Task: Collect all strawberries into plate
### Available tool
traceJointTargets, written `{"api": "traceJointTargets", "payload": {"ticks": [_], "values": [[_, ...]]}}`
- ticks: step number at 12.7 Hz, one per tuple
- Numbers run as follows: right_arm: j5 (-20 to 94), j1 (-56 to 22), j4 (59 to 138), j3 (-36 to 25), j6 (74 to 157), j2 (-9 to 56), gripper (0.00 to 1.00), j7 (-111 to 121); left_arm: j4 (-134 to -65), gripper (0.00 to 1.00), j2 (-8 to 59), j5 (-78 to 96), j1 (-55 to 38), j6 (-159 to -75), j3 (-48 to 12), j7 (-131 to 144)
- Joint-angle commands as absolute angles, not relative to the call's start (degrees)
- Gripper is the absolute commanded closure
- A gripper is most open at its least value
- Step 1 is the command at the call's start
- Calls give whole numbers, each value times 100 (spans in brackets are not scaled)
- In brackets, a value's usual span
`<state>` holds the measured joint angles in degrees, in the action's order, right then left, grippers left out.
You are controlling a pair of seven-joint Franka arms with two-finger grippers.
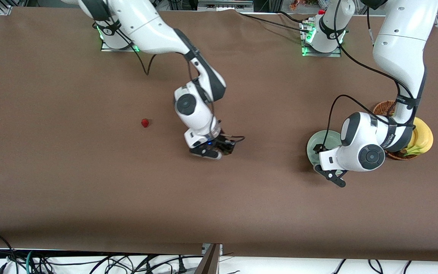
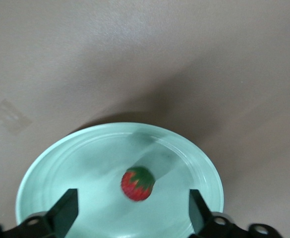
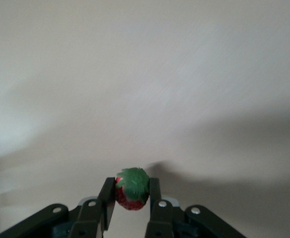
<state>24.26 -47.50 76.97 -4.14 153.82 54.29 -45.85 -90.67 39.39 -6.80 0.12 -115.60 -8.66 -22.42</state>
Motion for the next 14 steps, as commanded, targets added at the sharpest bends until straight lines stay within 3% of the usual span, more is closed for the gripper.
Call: {"api": "traceJointTargets", "payload": {"ticks": [1,3,7,11,14], "values": [[2514,-5149,6893,-413,15888,6080,69,-5437,-9062,0,3534,-669,79,-10979,-932,-1945],[2496,-5326,6750,-413,16337,6310,64,-5721,-9053,0,3332,-642,27,-10566,-975,-1112],[2260,-5274,6750,-457,16234,6162,19,-5564,-9061,0,3270,-75,105,-10485,-976,-747],[2127,-5081,6750,-605,15165,5609,15,-5546,-9123,0,3322,597,45,-10555,-976,-407],[2118,-5045,7091,-1298,14067,4960,15,-5171,-9482,0,3305,598,-377,-11229,-1037,673]]}}
